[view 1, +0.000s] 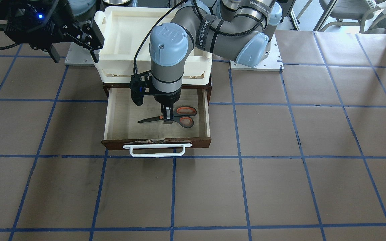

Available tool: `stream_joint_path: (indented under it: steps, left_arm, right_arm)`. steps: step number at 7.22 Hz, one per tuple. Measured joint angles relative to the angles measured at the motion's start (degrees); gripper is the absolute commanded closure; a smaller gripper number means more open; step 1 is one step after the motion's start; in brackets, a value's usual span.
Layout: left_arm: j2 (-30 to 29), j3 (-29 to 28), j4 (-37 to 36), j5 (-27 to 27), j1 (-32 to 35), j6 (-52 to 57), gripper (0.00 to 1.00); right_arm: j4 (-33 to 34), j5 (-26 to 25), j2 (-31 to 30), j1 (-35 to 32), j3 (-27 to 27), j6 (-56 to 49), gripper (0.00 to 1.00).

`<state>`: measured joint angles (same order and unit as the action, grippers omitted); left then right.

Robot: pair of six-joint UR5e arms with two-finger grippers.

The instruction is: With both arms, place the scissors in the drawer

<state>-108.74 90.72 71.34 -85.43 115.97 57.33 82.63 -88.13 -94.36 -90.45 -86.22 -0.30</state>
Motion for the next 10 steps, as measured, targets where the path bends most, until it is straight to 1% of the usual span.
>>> stream_joint_path:
  steps: [2, 3, 5, 6, 7, 8, 9, 10]
  left_arm:
    - [2.4, -1.37, 1.87, -0.47, -1.0, -1.08, 0.44]
    - [4.09, -2.15, 4.01, -0.57, -3.43, -1.71, 0.44]
    - [8.6, -3.54, 11.13, -0.14, -12.77, -3.66, 0.44]
    - [10.72, -3.82, 13.93, -0.05, -17.3, -7.47, 0.42]
    - [12.76, -3.84, 15.65, -0.28, -20.73, -13.9, 0.37]
    - [14.6, -3.81, 17.46, -0.78, -22.69, -21.72, 0.29]
    - [16.22, -3.84, 19.04, -1.08, -23.52, -29.34, 0.26]
    - [17.72, -3.91, 19.7, -1.97, -23.84, -35.87, 0.25]
  right_arm:
    - [0.19, 0.07, 0.01, 0.01, 0.0, 0.01, 0.0]
    - [0.19, 0.12, 0.02, 0.01, 0.0, -0.03, 0.0]
    - [0.16, 0.17, 0.02, 0.04, 0.0, -0.05, 0.0]
    - [0.14, 0.23, 0.0, 0.07, -0.02, -0.05, 0.0]
    - [0.11, 0.31, -0.03, 0.08, -0.05, -0.05, 0.0]
    - [0.1, 0.26, -0.03, 0.09, -0.07, -0.05, 0.0]
    - [0.14, 0.12, -0.04, 0.12, -0.08, 0.0, 0.0]
    - [0.15, 0.13, -0.03, 0.15, -0.08, 0.14, 0.0]
